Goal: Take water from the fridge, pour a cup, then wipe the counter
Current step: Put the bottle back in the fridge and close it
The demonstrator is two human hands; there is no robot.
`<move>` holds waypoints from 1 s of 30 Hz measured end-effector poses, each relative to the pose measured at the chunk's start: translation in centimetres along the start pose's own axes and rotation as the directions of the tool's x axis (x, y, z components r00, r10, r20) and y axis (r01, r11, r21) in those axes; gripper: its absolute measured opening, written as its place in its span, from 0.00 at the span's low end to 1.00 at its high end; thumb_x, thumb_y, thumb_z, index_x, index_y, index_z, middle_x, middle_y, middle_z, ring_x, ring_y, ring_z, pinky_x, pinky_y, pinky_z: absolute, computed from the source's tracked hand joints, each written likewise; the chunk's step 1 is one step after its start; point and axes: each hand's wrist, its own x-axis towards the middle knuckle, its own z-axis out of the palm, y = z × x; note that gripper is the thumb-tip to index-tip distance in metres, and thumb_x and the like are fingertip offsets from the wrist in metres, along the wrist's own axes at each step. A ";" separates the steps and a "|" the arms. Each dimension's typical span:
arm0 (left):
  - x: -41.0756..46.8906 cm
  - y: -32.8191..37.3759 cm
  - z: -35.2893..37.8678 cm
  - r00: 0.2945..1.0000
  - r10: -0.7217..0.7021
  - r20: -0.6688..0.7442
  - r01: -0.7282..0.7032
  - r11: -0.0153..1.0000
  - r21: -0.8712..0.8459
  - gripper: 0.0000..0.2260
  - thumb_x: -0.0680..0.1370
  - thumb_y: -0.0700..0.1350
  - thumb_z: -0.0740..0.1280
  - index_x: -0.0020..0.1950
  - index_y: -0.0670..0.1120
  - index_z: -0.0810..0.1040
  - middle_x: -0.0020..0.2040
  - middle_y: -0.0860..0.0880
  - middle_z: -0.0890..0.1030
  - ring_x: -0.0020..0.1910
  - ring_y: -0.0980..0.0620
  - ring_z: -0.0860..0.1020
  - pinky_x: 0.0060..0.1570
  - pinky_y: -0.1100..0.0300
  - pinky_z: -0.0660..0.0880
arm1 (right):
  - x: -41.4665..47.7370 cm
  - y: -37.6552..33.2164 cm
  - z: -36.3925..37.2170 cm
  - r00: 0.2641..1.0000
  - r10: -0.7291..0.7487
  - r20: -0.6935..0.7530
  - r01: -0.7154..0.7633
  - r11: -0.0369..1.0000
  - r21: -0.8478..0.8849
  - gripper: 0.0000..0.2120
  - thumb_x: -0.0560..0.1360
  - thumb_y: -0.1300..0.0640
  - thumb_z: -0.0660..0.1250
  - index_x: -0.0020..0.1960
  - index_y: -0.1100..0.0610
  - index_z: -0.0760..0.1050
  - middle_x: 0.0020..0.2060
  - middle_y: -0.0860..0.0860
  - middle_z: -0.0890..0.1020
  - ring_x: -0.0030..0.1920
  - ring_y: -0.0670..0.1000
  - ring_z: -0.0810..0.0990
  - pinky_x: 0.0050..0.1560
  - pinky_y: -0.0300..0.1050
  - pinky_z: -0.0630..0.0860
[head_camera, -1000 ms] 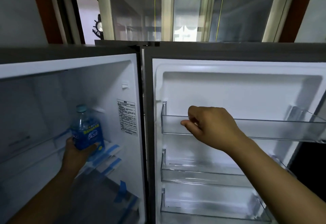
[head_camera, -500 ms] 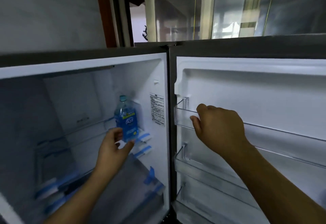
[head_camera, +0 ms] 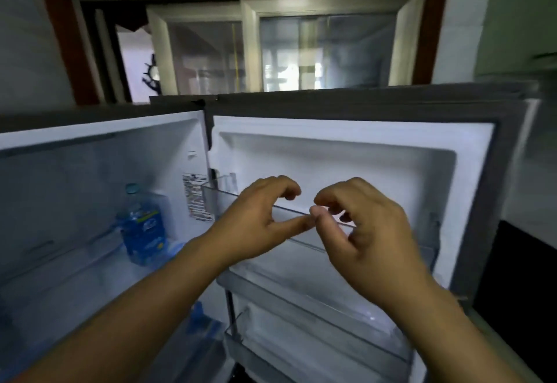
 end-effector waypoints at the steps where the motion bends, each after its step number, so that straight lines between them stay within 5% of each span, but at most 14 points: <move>1: -0.3 0.6 0.6 0.998 0.047 0.036 -0.047 0.999 -0.002 0.23 0.69 0.71 0.64 0.56 0.57 0.75 0.53 0.58 0.78 0.54 0.60 0.76 0.53 0.59 0.77 | -0.9 -0.5 -1.4 0.998 0.018 -0.057 -0.018 1.000 0.009 0.05 0.77 0.53 0.65 0.47 0.52 0.78 0.42 0.45 0.79 0.42 0.43 0.75 0.40 0.33 0.72; 6: -2.5 0.8 2.0 0.974 0.225 -0.018 -0.225 0.974 -0.010 0.20 0.68 0.68 0.71 0.40 0.54 0.68 0.37 0.56 0.73 0.38 0.56 0.72 0.39 0.60 0.68 | -5.1 -2.8 -6.2 0.958 -0.010 -0.285 -0.039 0.986 -0.163 0.05 0.76 0.58 0.68 0.45 0.60 0.79 0.41 0.52 0.78 0.42 0.46 0.74 0.43 0.36 0.71; 11: -5.0 -1.2 -0.5 0.961 0.275 0.001 -0.274 0.958 -0.083 0.20 0.67 0.68 0.69 0.39 0.54 0.68 0.37 0.56 0.73 0.39 0.56 0.72 0.38 0.66 0.68 | -8.2 -2.8 -9.2 0.893 0.033 -0.448 -0.172 0.946 -0.274 0.21 0.74 0.52 0.69 0.61 0.65 0.75 0.58 0.63 0.72 0.61 0.58 0.72 0.63 0.49 0.71; 16: -8.4 -2.1 -4.3 0.984 0.177 0.033 -0.176 0.984 -0.030 0.21 0.67 0.69 0.70 0.47 0.55 0.75 0.48 0.59 0.76 0.51 0.63 0.74 0.48 0.64 0.72 | -9.4 -3.3 -9.3 0.925 0.179 -0.336 -0.218 0.973 -0.082 0.36 0.74 0.48 0.68 0.75 0.63 0.60 0.70 0.62 0.63 0.72 0.58 0.65 0.70 0.59 0.67; 21: -13.7 -1.6 -7.7 0.999 0.034 -0.031 -0.034 0.999 -0.005 0.21 0.70 0.68 0.69 0.59 0.62 0.71 0.58 0.64 0.72 0.57 0.70 0.72 0.56 0.65 0.69 | -10.2 -5.8 -6.4 0.951 0.138 -0.277 -0.111 0.987 0.113 0.39 0.74 0.46 0.67 0.78 0.59 0.53 0.72 0.48 0.64 0.74 0.44 0.62 0.73 0.37 0.60; 24: -17.0 -0.2 -9.3 0.980 -0.102 -0.168 0.081 0.989 -0.126 0.19 0.70 0.65 0.71 0.58 0.63 0.73 0.58 0.64 0.77 0.57 0.66 0.77 0.57 0.63 0.75 | -10.4 -7.8 -4.4 0.954 0.115 -0.277 -0.048 0.970 0.237 0.44 0.73 0.44 0.68 0.79 0.52 0.48 0.75 0.38 0.56 0.76 0.43 0.58 0.75 0.38 0.58; 30: -22.6 6.6 -12.3 0.900 -0.227 -0.372 0.132 0.955 -0.264 0.22 0.66 0.62 0.70 0.58 0.61 0.72 0.55 0.63 0.78 0.57 0.61 0.79 0.53 0.71 0.75 | -10.9 -12.7 -0.7 0.985 -0.024 -0.170 0.098 0.891 0.443 0.51 0.70 0.46 0.73 0.79 0.46 0.41 0.78 0.38 0.51 0.78 0.44 0.54 0.76 0.40 0.56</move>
